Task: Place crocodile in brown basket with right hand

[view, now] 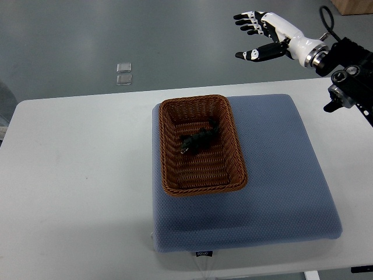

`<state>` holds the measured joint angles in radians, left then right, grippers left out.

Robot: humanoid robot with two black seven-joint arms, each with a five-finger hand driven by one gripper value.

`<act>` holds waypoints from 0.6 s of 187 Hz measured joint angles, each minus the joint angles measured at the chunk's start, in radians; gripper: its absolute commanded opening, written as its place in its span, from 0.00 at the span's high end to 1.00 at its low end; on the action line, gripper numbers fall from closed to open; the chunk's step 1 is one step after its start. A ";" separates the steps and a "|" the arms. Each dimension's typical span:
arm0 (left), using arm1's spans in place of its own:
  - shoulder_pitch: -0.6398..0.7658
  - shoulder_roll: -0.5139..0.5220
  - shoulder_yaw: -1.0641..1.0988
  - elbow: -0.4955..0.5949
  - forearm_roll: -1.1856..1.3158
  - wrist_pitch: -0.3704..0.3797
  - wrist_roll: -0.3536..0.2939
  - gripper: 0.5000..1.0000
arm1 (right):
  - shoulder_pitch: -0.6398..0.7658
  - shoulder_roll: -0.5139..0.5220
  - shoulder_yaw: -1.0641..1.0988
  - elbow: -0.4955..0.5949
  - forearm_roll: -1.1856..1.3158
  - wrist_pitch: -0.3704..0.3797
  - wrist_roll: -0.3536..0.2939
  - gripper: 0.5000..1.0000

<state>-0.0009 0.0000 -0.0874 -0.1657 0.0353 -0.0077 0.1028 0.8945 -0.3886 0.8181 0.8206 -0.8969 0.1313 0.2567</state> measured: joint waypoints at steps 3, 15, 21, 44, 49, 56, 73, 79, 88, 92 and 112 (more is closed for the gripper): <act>0.000 0.000 0.000 0.000 0.000 0.000 0.000 0.00 | -0.009 0.001 0.014 -0.003 0.028 0.000 0.002 0.27; 0.000 0.000 0.000 0.000 0.000 0.000 0.000 0.00 | -0.048 0.005 0.059 -0.018 0.147 -0.002 0.008 0.26; 0.000 0.000 0.000 0.000 0.000 0.000 0.000 0.00 | -0.065 0.007 0.076 -0.025 0.200 -0.003 0.010 0.26; 0.000 0.000 0.000 0.000 0.000 0.000 0.000 0.00 | -0.114 0.018 0.126 -0.060 0.394 -0.007 0.013 0.22; 0.000 0.000 0.000 0.000 0.000 0.000 0.000 0.00 | -0.121 0.021 0.133 -0.070 0.431 -0.007 0.013 0.21; 0.000 0.000 0.000 0.000 0.000 0.000 0.000 0.00 | -0.129 0.027 0.142 -0.086 0.481 -0.007 0.014 0.21; 0.000 0.000 0.000 0.000 0.000 0.000 0.000 0.00 | -0.145 0.040 0.151 -0.126 0.578 -0.005 0.015 0.21; 0.000 0.000 0.000 0.000 0.000 0.000 0.000 0.00 | -0.150 0.045 0.152 -0.138 0.603 -0.005 0.016 0.20; 0.000 0.000 0.000 0.000 0.000 0.000 0.000 0.00 | -0.156 0.052 0.153 -0.155 0.640 -0.004 0.020 0.20; 0.000 0.000 0.000 0.000 0.000 0.000 0.000 0.00 | -0.158 0.055 0.154 -0.161 0.655 -0.004 0.022 0.20; 0.000 0.000 0.000 0.000 0.000 0.000 0.000 0.00 | -0.167 0.073 0.154 -0.193 0.712 0.000 0.027 0.17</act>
<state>-0.0011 0.0000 -0.0874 -0.1657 0.0353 -0.0077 0.1027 0.7276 -0.3159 0.9716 0.6279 -0.1844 0.1311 0.2832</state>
